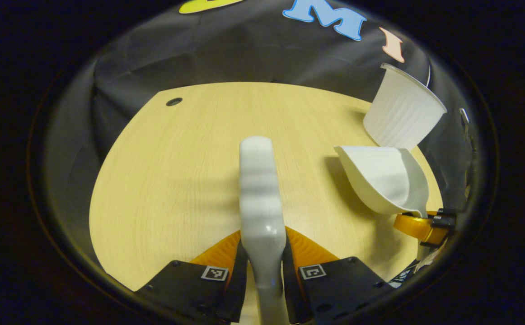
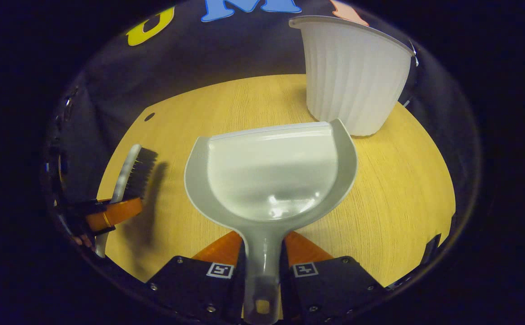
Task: Pick up the small broom and dustpan from the desktop, sweep the trash into the dustpan with the broom, and then empty the trash into the garbage bin.
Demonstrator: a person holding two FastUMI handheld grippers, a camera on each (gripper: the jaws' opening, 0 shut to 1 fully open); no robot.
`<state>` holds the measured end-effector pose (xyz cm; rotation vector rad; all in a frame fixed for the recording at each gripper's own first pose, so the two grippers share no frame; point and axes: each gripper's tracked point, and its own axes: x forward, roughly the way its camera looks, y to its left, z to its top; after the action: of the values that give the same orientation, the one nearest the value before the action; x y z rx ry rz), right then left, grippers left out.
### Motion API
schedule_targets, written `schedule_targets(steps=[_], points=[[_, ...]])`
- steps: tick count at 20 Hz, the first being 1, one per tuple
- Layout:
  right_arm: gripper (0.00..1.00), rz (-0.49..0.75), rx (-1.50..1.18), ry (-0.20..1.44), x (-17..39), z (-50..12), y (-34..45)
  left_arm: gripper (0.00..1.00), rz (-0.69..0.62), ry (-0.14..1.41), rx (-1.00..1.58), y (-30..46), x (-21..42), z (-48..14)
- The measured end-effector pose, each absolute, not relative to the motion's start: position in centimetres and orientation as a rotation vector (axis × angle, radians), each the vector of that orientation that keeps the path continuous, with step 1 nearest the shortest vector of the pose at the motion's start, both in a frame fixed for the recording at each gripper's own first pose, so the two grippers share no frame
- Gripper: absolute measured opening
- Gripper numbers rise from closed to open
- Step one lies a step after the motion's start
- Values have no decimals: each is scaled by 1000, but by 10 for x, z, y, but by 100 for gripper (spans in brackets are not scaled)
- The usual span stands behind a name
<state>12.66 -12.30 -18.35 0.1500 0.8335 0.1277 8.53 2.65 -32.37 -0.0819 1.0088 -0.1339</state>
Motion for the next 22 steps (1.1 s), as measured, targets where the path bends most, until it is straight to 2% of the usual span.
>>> schedule_targets(steps=[6, 7, 11, 14, 17, 18, 21, 22], points=[[34, 130, 184, 900, 123, -195, -119, 41, -109, 1047, -96, 32, 97, -313], [34, 137, 192, 906, 121, -194, -119, 46, -107, 1053, -94, 31, 96, -317], [35, 151, 188, 916, 118, -192, -118, 44, -88, 1071, -91, 37, 104, -306], [36, 167, 205, 925, 115, -191, -116, 52, -78, 1053, -70, 43, 119, -287], [59, 168, 187, 928, 111, -187, -121, 52, -75, 1024, -39, 51, 138, -259], [75, 172, 184, 925, 109, -182, -123, 55, -73, 1015, -39, 53, 144, -249], [88, 176, 175, 909, 104, -172, -131, 64, -75, 972, -55, 56, 165, -212], [96, 174, 175, 900, 104, -166, -136, 69, -72, 954, -59, 57, 174, -198]])
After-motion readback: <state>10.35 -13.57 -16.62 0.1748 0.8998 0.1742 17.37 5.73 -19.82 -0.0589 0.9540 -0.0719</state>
